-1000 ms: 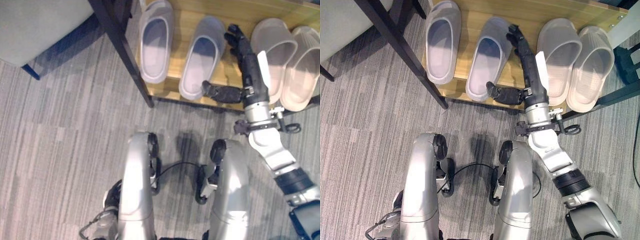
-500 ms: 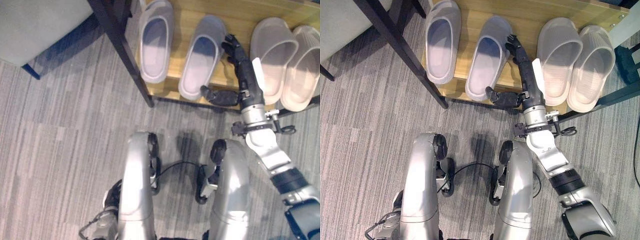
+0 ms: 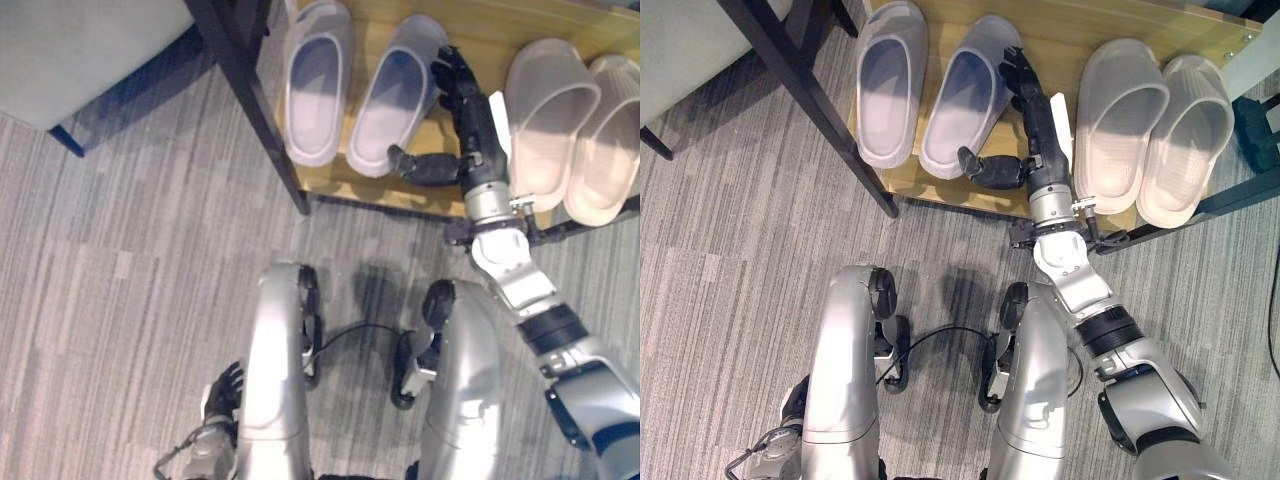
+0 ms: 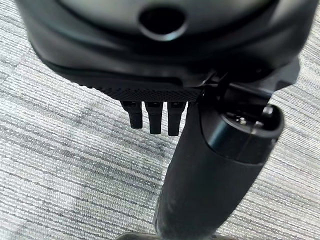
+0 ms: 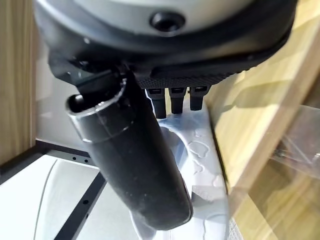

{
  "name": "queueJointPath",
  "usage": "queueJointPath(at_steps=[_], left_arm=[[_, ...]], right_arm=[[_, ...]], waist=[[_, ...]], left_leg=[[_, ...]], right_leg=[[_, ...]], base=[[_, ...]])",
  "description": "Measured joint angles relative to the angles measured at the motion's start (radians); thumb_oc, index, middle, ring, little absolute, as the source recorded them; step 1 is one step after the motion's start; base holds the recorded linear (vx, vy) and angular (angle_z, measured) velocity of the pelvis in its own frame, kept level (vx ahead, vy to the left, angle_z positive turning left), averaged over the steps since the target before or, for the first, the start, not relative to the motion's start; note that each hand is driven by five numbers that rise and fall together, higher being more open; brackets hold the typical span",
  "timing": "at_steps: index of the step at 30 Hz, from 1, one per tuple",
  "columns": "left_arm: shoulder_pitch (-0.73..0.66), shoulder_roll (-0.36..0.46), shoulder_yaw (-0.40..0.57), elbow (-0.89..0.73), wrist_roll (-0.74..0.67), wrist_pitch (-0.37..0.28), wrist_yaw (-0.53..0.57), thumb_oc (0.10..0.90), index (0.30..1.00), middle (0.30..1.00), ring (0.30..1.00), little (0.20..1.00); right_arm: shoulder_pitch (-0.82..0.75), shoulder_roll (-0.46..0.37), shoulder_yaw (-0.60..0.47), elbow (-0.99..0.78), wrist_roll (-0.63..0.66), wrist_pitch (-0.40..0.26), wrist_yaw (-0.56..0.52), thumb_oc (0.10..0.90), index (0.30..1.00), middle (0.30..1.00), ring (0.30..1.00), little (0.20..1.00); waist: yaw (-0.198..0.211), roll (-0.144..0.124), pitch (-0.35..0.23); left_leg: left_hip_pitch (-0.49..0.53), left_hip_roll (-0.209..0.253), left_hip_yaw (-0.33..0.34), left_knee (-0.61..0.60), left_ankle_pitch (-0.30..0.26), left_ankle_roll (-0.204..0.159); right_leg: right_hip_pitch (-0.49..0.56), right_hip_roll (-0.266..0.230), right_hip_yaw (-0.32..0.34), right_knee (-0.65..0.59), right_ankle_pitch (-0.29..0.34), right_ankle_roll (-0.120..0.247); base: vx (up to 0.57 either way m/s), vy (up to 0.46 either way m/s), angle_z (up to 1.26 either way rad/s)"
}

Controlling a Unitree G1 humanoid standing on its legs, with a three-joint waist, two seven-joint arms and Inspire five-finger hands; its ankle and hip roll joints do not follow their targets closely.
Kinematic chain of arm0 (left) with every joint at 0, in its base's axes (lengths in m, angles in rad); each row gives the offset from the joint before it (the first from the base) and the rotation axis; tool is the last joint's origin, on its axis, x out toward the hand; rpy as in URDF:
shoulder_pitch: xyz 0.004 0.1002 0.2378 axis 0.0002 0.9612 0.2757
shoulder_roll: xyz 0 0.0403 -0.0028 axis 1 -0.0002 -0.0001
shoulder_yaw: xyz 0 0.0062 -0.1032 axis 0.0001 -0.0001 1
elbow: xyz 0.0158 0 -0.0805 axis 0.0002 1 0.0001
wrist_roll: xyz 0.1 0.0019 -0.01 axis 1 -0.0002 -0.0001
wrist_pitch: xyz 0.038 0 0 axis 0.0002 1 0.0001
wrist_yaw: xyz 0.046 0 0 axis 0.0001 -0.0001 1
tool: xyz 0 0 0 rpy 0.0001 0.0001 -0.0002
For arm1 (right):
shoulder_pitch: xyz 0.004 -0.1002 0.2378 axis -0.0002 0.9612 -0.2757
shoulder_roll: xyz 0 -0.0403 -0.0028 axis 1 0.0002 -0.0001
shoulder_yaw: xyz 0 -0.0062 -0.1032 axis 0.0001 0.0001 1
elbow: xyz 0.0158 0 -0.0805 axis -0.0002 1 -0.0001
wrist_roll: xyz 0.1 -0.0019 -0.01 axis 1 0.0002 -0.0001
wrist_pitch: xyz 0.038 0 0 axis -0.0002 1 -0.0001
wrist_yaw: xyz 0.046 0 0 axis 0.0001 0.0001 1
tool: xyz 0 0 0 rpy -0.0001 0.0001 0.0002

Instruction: Arrange the slippers neatly on the shoe rack.

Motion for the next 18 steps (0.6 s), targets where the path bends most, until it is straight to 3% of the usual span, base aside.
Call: queueJointPath(at_steps=[18], left_arm=[[0.0, 0.003, -0.01, 0.042, 0.002, -0.004, -0.008, 0.8, 0.9, 0.9, 0.9, 0.9]], right_arm=[[-0.131, -0.033, 0.09, 0.149, 0.073, 0.002, 0.026, 0.8, 0.9, 0.9, 0.9, 0.9]], waist=[[0.007, 0.001, -0.001]], left_leg=[[0.016, 0.0, -0.004, -0.001, 0.002, -0.004]], right_leg=[[0.012, 0.002, -0.003, 0.002, 0.0, -0.002]], base=[[0.0, 0.0, 0.0]])
